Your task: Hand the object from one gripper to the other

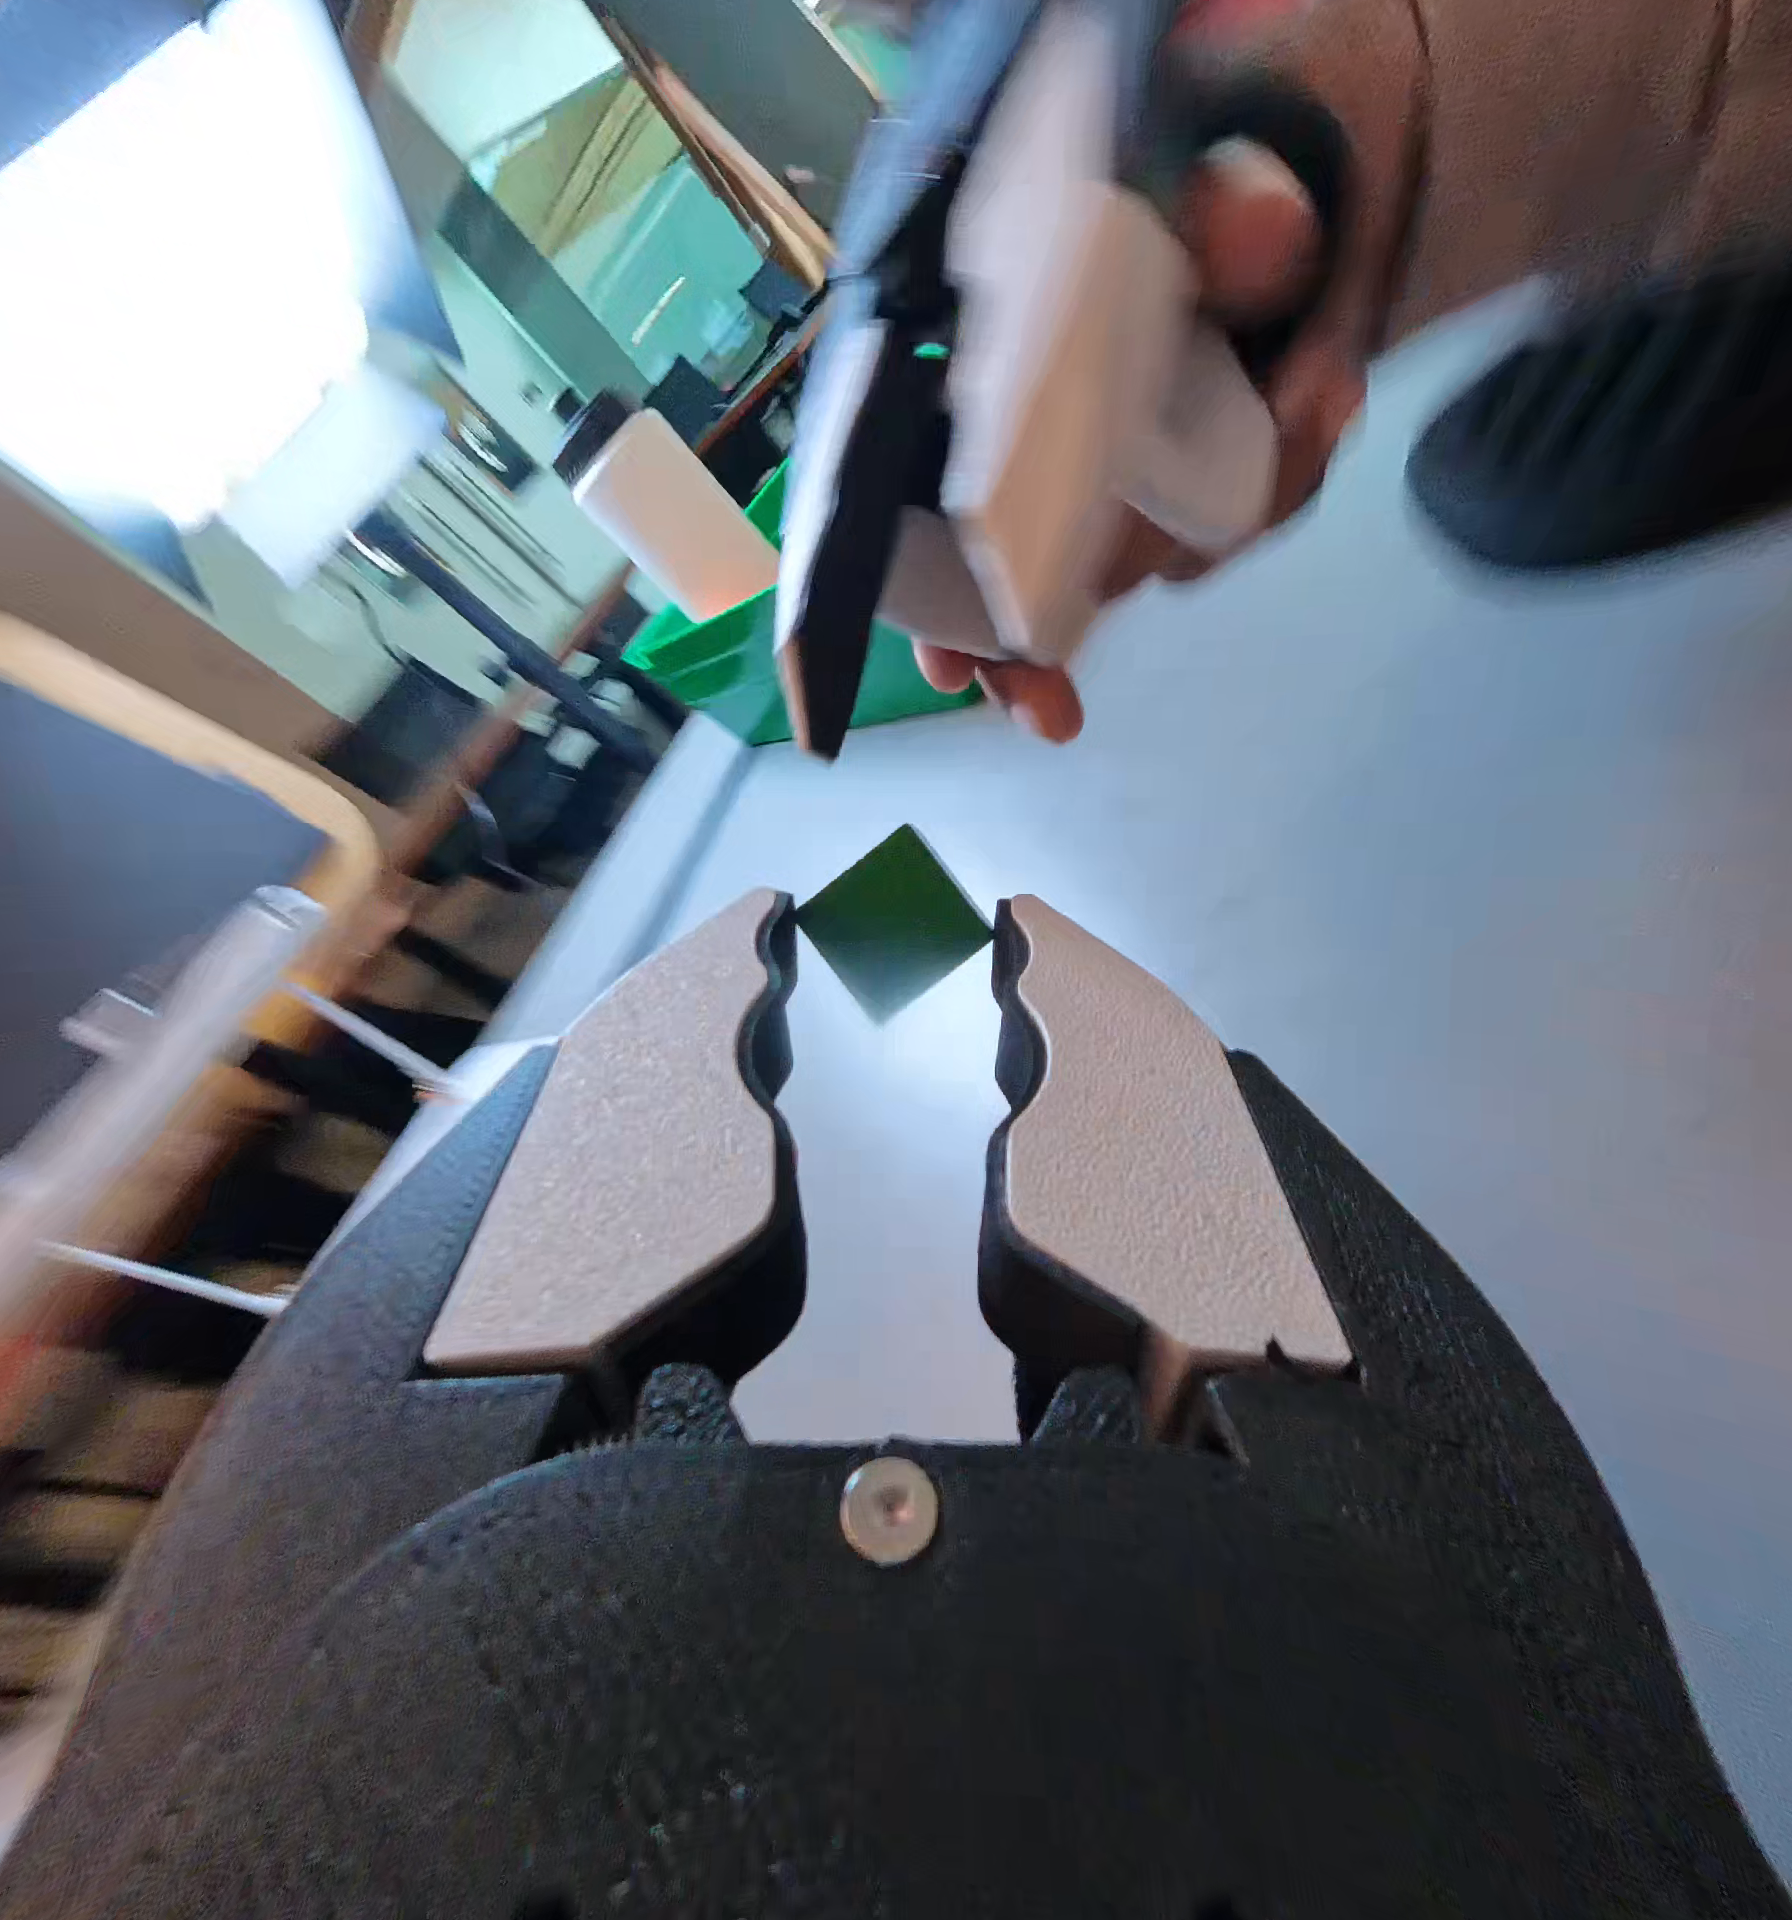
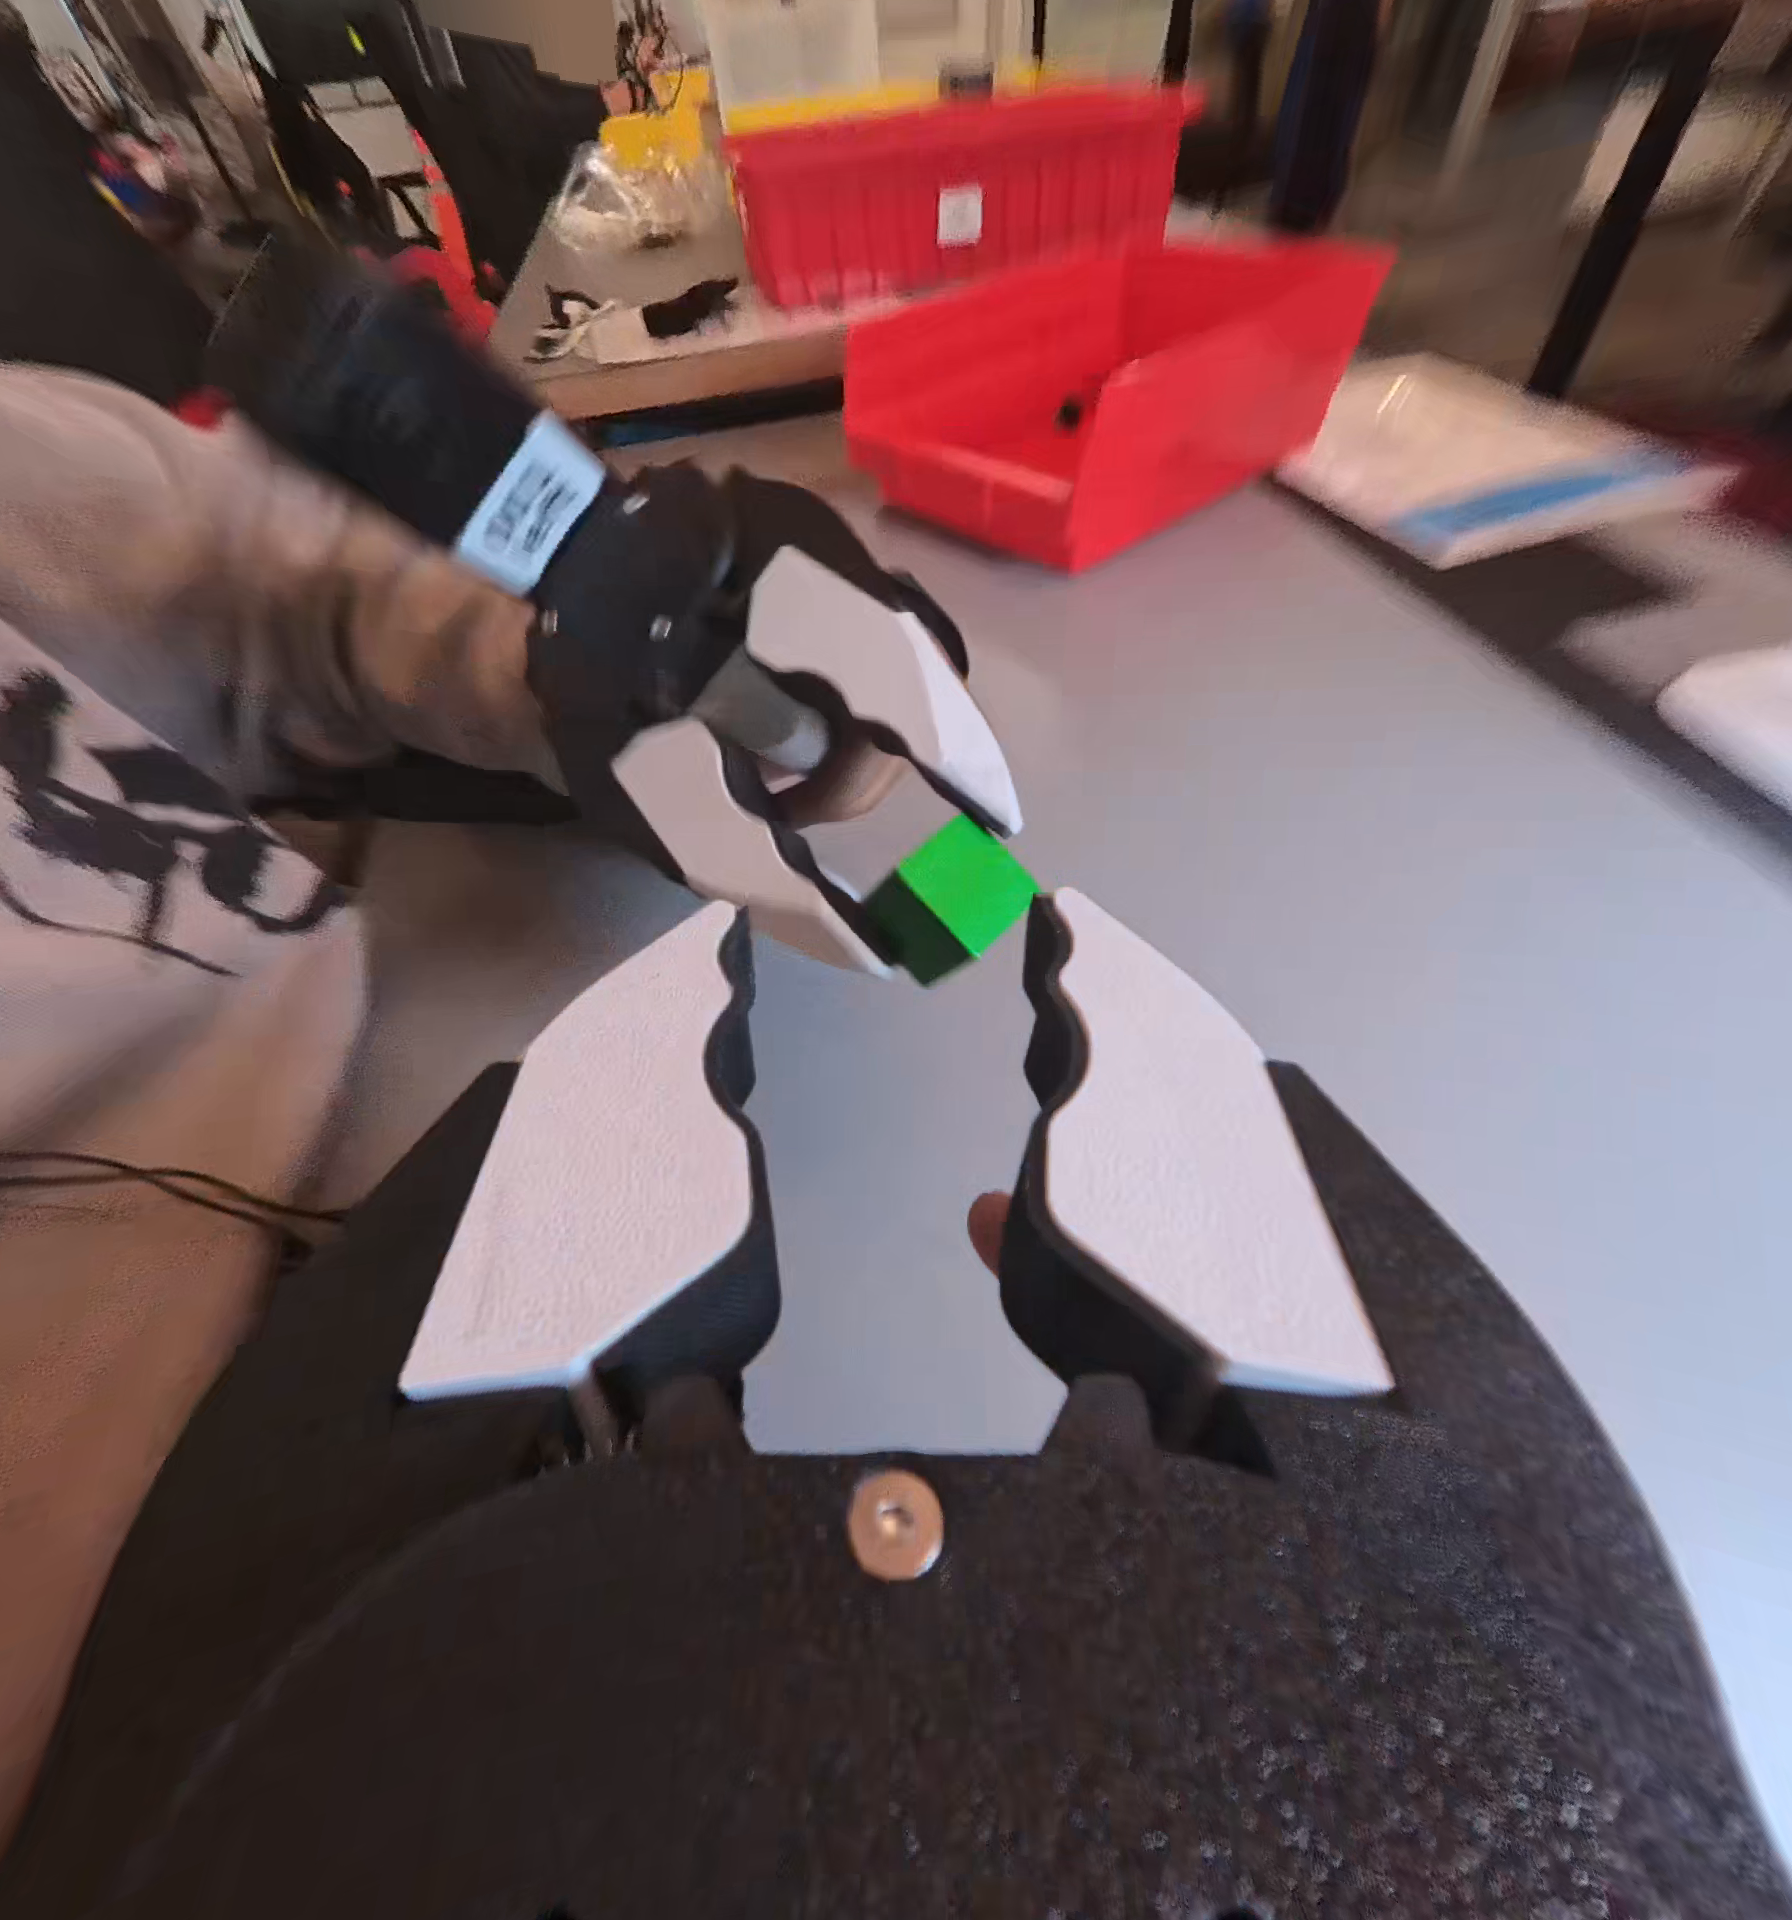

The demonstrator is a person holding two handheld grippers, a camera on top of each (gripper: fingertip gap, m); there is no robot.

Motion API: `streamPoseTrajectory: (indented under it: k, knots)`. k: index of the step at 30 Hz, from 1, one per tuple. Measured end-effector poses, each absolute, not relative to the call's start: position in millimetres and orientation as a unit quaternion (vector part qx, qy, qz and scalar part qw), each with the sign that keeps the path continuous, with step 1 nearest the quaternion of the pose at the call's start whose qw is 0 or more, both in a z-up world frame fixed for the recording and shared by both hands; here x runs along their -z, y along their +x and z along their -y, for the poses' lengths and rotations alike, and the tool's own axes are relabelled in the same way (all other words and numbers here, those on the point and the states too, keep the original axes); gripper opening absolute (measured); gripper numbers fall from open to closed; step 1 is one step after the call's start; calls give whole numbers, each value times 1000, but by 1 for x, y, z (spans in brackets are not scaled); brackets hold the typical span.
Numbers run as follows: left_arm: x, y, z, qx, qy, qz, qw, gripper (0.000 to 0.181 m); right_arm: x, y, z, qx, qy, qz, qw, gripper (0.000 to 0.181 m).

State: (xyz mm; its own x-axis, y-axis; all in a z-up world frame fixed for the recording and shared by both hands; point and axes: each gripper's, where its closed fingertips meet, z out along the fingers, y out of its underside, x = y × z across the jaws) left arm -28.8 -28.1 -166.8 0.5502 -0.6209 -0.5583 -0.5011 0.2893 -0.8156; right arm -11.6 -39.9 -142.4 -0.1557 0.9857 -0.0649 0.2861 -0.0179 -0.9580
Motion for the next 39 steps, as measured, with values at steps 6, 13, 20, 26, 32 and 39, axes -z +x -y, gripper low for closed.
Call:
streamPoseTrajectory:
  k: [6,13,20,26,32,39]
  knots:
    - [128,-45,29,526,-628,-172,547,36,130,-16,40,-328,-384,638,581,48]
    - [133,-32,34,700,-580,-59,412,35,130,-35,39,-233,-340,629,659,49]
    - [132,-25,41,722,-570,-62,387,35,133,-36,40,-287,-381,629,613,38]
    - [133,-18,55,524,-610,-289,520,54,133,-18,51,-561,-513,559,331,38]
    - [149,-7,67,247,-565,-469,632,49,147,-17,73,-658,-554,496,119,38]
    - [143,-14,59,345,-625,-393,579,28,137,-20,64,-616,-512,541,258,41]
